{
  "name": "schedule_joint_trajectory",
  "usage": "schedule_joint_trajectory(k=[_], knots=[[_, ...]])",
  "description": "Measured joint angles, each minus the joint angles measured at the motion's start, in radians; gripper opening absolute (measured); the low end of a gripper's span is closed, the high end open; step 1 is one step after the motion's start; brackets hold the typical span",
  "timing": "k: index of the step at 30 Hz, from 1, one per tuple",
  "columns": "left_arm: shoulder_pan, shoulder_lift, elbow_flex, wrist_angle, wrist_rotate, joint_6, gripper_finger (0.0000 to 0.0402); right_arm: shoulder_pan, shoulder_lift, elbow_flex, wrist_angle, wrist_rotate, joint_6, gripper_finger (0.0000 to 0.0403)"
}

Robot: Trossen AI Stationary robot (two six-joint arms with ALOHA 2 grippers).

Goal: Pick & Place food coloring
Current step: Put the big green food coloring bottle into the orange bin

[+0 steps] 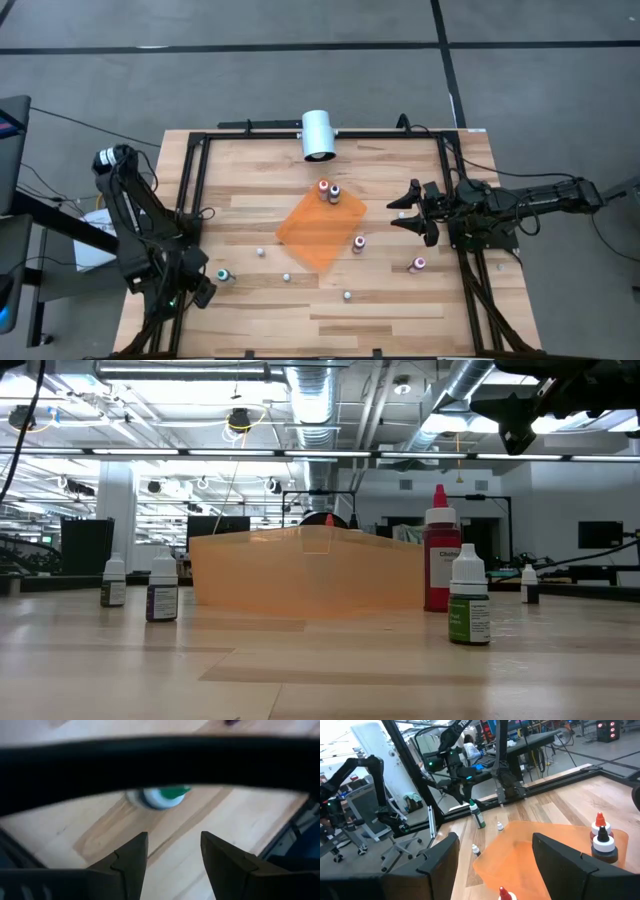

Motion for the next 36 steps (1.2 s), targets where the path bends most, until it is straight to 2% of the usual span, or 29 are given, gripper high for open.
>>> schedule_joint_trajectory(k=[4,9,14,21,28,36], knots=[[0.000,0.005,0.000,0.009,0.037,-0.004,0.0174,0.000,0.000,0.000,0.001,0.000,0.000,0.0240],[0.000,0.005,0.000,0.010,-0.015,0.025,0.0180,0.000,0.000,0.000,0.001,0.001,0.007,0.0240],[0.000,0.005,0.000,0.016,-0.054,0.041,0.0215,0.000,0.000,0.000,0.001,0.001,0.008,0.0240],[0.000,0.005,0.000,0.046,-0.055,0.065,0.0259,0.000,0.000,0.000,0.001,0.001,0.009,0.0240],[0.000,0.008,0.000,0.045,-0.058,0.164,0.0263,0.000,0.000,0.000,0.003,0.002,0.009,0.0240],[0.000,0.075,0.000,0.003,-0.048,0.179,0.0263,0.000,0.000,0.000,0.008,0.002,0.020,0.0240]])
